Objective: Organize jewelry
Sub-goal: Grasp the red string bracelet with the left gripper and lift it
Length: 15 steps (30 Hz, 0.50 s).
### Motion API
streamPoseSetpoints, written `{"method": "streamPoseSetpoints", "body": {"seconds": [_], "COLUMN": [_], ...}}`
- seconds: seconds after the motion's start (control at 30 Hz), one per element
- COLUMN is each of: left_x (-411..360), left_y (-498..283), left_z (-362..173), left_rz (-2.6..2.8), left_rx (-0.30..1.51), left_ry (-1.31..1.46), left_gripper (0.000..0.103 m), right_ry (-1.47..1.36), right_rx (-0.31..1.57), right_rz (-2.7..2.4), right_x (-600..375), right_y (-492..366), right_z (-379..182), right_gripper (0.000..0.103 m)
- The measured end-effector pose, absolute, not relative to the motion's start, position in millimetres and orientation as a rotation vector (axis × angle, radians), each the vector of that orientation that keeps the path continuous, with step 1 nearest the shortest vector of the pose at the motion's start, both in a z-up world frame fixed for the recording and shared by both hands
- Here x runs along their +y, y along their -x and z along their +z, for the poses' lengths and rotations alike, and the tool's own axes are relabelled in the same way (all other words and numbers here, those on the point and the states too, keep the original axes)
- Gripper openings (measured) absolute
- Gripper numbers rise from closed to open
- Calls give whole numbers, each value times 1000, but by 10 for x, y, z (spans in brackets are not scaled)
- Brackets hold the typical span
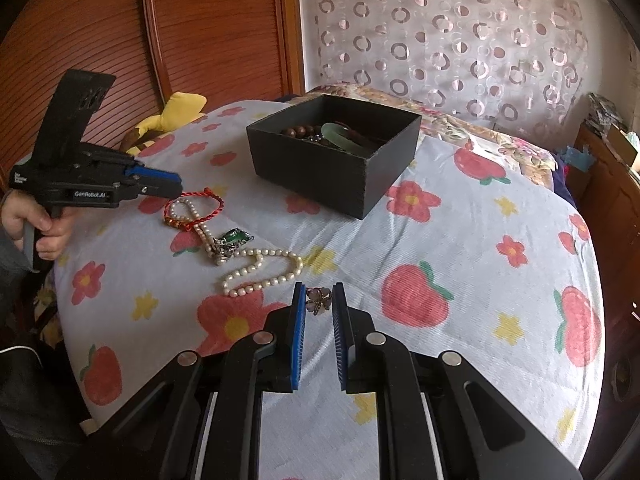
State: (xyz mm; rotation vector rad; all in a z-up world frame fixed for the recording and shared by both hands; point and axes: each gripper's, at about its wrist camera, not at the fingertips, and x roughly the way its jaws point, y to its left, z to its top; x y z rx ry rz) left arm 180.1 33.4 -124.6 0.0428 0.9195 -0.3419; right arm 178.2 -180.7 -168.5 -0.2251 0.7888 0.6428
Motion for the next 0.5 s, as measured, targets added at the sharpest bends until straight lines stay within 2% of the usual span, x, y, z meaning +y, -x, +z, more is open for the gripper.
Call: {"method": "streamPoseSetpoints", "body": {"seconds": [0.17,0.27,0.3,0.5], "left_x": [234,196,195,220], "left_y": [-1993,-2046,-2066,-2009], "left_z": [-1340,-1383,-1380,-1198], "left_rz": [-381,-390,-396,-428], "left_rx": [959,975,985,921], "left_ry": [-66,-99,-107,-76], "left_gripper": [26,19,7,6], "right_ry": [228,225,223,214], "right_rx": [793,794,795,798], "right_rz": [642,636,634,629], "right_x": [-1800,-1823,-1834,-1845], "right_y": [-1779,-1777,-1776,-1780], "right_z": [-1690,-1693,-1694,-1720], "right_gripper": [15,15,15,15]}}
